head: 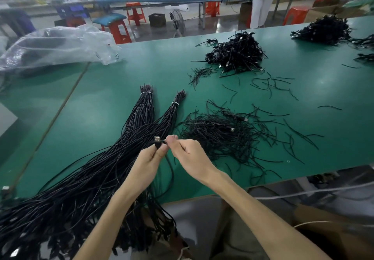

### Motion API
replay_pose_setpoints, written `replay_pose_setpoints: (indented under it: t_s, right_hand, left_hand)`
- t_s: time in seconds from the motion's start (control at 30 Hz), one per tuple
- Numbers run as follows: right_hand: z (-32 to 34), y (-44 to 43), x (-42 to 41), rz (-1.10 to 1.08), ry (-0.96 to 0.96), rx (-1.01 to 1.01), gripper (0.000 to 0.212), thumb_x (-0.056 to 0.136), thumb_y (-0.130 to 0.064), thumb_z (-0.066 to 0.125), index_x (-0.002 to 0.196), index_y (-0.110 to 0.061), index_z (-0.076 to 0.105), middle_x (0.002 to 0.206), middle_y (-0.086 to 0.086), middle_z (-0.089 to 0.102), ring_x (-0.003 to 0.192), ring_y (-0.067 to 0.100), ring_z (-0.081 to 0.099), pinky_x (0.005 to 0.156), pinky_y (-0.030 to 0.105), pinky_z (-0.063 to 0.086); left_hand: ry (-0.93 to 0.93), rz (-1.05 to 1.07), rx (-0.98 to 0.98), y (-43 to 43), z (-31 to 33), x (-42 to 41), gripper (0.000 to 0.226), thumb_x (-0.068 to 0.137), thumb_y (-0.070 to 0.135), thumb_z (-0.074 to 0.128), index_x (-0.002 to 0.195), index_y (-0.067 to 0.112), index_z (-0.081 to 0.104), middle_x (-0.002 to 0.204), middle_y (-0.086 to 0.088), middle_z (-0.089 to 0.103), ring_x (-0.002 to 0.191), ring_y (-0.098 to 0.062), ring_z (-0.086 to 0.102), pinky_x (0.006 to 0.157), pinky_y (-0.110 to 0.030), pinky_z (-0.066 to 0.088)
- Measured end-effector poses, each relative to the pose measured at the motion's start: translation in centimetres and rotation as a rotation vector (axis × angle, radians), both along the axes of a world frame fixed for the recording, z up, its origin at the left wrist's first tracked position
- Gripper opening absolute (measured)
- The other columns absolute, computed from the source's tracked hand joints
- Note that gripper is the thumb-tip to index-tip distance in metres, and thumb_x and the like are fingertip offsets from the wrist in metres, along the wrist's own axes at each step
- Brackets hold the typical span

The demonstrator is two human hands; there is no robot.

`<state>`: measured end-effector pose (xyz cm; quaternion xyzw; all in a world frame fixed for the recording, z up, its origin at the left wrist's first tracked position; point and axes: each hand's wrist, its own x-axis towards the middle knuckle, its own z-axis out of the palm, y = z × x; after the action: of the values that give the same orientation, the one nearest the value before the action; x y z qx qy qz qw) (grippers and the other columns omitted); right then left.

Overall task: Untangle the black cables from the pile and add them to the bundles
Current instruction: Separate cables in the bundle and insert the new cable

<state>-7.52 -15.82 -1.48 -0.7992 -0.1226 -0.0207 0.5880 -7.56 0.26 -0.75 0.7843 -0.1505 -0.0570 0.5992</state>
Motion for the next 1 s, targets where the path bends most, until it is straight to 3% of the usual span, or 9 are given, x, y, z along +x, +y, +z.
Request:
replay_pose_setpoints:
  t_s: [0.1, 0.2, 0.33, 0.47, 0.63, 0.7, 0.77, 0.9, 1.0]
  right_hand:
    - [-0.5, 1.2, -0.7, 0.035, 0.038, 0.069, 0.062, 0.104, -0.061, 0.041, 0.057, -0.021, 0.034, 0.053, -0.003, 0.031, 0.051, 0.015, 0.026, 0.052, 0.042, 0.022]
    - [-1.3, 1.7, -1.0, 0.071, 0.065, 0.089, 0.062, 0.099, -0.069, 0.041, 0.056, -0.025, 0.034, 0.051, -0.01, 0.031, 0.051, 0.014, 0.025, 0.051, 0.035, 0.02]
    - [-2.3, 1.6, -1.0, 0.064, 0.089, 0.052, 0.065, 0.092, -0.08, 0.041, 0.055, -0.028, 0.027, 0.05, -0.013, 0.026, 0.049, 0.008, 0.021, 0.05, 0.027, 0.018]
    - [-3.0, 0.4, -0.6, 0.029, 0.091, -0.01, 0.072, 0.089, -0.084, 0.038, 0.057, -0.022, 0.024, 0.05, -0.012, 0.022, 0.049, 0.008, 0.02, 0.05, 0.027, 0.017]
    - [-2.9, -0.7, -0.2, 0.03, 0.038, -0.182, 0.07, 0.093, -0.082, 0.032, 0.057, -0.022, 0.027, 0.055, -0.005, 0.029, 0.052, 0.011, 0.027, 0.054, 0.038, 0.03]
    - [-2.7, -1.1, -0.2, 0.033, 0.002, -0.279, 0.066, 0.098, -0.075, 0.03, 0.058, -0.023, 0.028, 0.055, -0.005, 0.033, 0.055, 0.012, 0.032, 0.067, 0.044, 0.044]
    - [-2.2, -1.4, -0.3, 0.046, -0.05, -0.424, 0.057, 0.103, -0.064, 0.03, 0.061, -0.026, 0.039, 0.059, -0.008, 0.043, 0.064, 0.012, 0.042, 0.09, 0.045, 0.044]
    - [-1.3, -1.5, -0.9, -0.001, -0.17, -0.701, 0.033, 0.104, -0.051, 0.049, 0.117, -0.024, 0.062, 0.114, -0.01, 0.064, 0.115, 0.011, 0.05, 0.114, 0.04, 0.019]
    - [-0.2, -0.9, -1.7, 0.058, -0.055, -0.336, 0.063, 0.094, -0.027, 0.068, 0.152, -0.024, 0.042, 0.143, -0.012, 0.052, 0.133, 0.002, 0.045, 0.118, 0.029, 0.022]
  left_hand:
    - [0.123, 0.027, -0.235, -1.1, -0.1, -0.3, 0.047, 0.109, 0.035, 0.036, 0.142, 0.008, 0.058, 0.137, -0.002, 0.067, 0.133, -0.014, 0.059, 0.112, -0.028, 0.044]
    - [0.247, 0.078, -0.617, -1.3, 0.4, 0.0, 0.051, 0.111, 0.037, 0.034, 0.138, -0.001, 0.056, 0.135, -0.016, 0.067, 0.128, -0.029, 0.063, 0.109, -0.039, 0.048]
    - [0.33, 0.131, -0.885, -0.2, 1.3, 0.9, 0.038, 0.107, 0.037, 0.045, 0.113, 0.011, 0.072, 0.106, -0.002, 0.075, 0.088, -0.019, 0.071, 0.086, -0.029, 0.057]
    - [0.366, 0.073, -1.001, 0.6, 1.8, 0.8, 0.044, 0.112, 0.031, 0.041, 0.084, 0.026, 0.075, 0.084, 0.012, 0.064, 0.062, -0.009, 0.057, 0.093, -0.03, 0.046]
    - [0.418, -0.02, -1.055, 1.1, 2.1, 0.7, 0.03, 0.107, 0.027, 0.051, 0.078, 0.024, 0.056, 0.058, 0.014, 0.043, 0.042, -0.006, 0.033, 0.066, -0.021, 0.045]
    - [0.433, -0.02, -1.034, 1.2, 1.9, 0.6, 0.035, 0.108, 0.032, 0.048, 0.075, 0.024, 0.055, 0.053, 0.013, 0.037, 0.042, -0.007, 0.03, 0.06, -0.02, 0.042]
    - [0.426, 0.012, -1.004, 1.1, 1.7, 0.8, 0.044, 0.112, 0.034, 0.04, 0.072, 0.025, 0.057, 0.053, 0.013, 0.036, 0.044, -0.007, 0.029, 0.06, -0.02, 0.043]
    - [0.275, 0.14, -0.79, 0.9, 1.0, 0.5, 0.041, 0.109, 0.038, 0.042, 0.075, 0.024, 0.059, 0.06, 0.009, 0.04, 0.054, -0.012, 0.04, 0.08, -0.029, 0.05]
    - [0.212, 0.192, -0.697, 0.0, 0.8, 0.0, 0.037, 0.105, 0.039, 0.044, 0.076, 0.02, 0.056, 0.063, 0.004, 0.043, 0.063, -0.019, 0.055, 0.088, -0.033, 0.051]
